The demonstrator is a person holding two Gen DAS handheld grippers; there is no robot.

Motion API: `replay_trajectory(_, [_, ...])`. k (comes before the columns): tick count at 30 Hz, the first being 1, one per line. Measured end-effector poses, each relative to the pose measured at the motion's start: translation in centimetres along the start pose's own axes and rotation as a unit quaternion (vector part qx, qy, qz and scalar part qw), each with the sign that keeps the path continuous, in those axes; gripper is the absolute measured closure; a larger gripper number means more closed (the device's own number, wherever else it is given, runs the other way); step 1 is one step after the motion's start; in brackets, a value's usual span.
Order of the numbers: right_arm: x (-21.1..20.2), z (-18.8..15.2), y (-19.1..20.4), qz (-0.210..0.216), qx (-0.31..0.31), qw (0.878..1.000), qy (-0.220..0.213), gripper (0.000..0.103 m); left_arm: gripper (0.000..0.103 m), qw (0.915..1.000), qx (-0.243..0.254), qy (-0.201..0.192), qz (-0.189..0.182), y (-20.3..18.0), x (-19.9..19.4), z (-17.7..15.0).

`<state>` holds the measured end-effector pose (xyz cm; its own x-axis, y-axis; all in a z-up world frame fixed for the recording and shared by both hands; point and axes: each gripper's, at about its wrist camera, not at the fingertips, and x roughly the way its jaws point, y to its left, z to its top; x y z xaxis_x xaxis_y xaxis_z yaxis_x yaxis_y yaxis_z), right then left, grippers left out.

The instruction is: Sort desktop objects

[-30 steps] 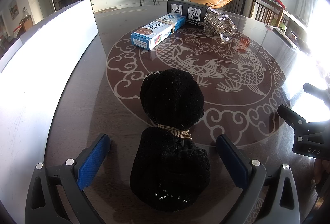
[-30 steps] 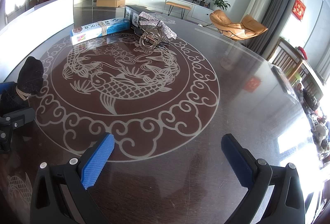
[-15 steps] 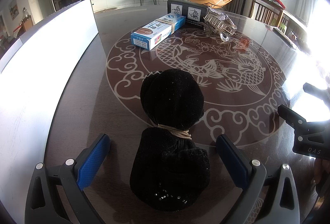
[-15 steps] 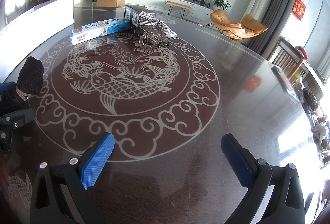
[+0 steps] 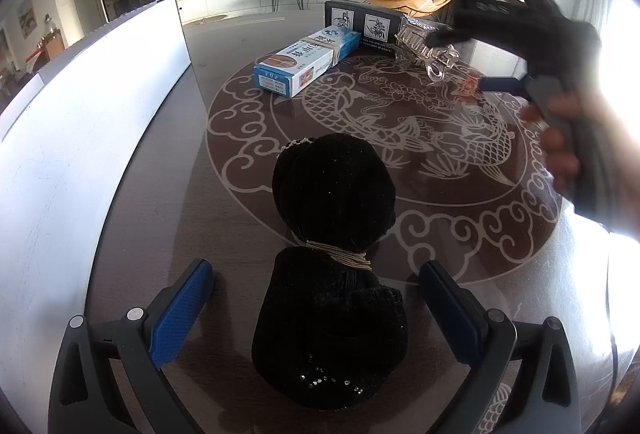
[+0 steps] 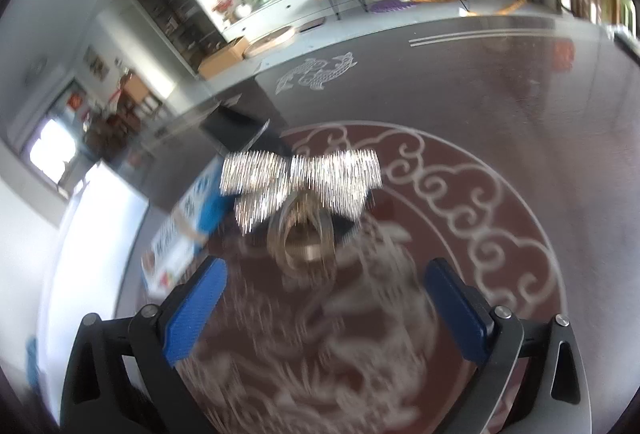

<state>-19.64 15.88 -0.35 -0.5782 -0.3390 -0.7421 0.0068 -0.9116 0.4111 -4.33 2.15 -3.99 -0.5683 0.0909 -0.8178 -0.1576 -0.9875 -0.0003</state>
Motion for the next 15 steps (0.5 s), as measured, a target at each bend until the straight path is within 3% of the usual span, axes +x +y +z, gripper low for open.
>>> replay_trajectory(2, [0.9,1.2,0.4,0.000,0.012,1.000,-0.006,0.019,0.000,1.0000,-0.002,-0.001,-0.002,0.1,-0.2,0.1])
replay_trajectory(3, [1.2,1.5,0.7,0.004,0.010,1.000,-0.004,0.043,0.000,1.0000,-0.003,-0.002,-0.003,0.2,-0.2,0.1])
replay_trajectory(4, [1.5,1.7,1.1,-0.007,0.000,1.000,0.003,0.058,0.000,1.0000,-0.005,-0.003,-0.006,0.3,-0.3,0.1])
replay_trajectory(5, [1.6,1.6,1.6,-0.020,-0.019,1.000,0.008,0.059,0.000,0.9999,-0.008,-0.004,-0.009,0.4,-0.3,0.1])
replay_trajectory(6, [1.5,1.4,1.9,-0.021,-0.035,0.999,0.009,0.067,0.000,0.9999,-0.010,-0.005,-0.011,0.4,-0.4,0.1])
replay_trajectory(11, [-1.9,-2.7,2.6,-0.009,-0.130,0.991,0.013,0.067,0.000,0.9999,-0.010,-0.006,-0.011,0.2,-0.5,0.1])
replay_trajectory(15, [-6.3,-8.3,1.5,0.008,-0.220,0.975,0.021,0.066,0.000,0.9999,-0.009,-0.005,-0.009,0.0,-0.4,0.0])
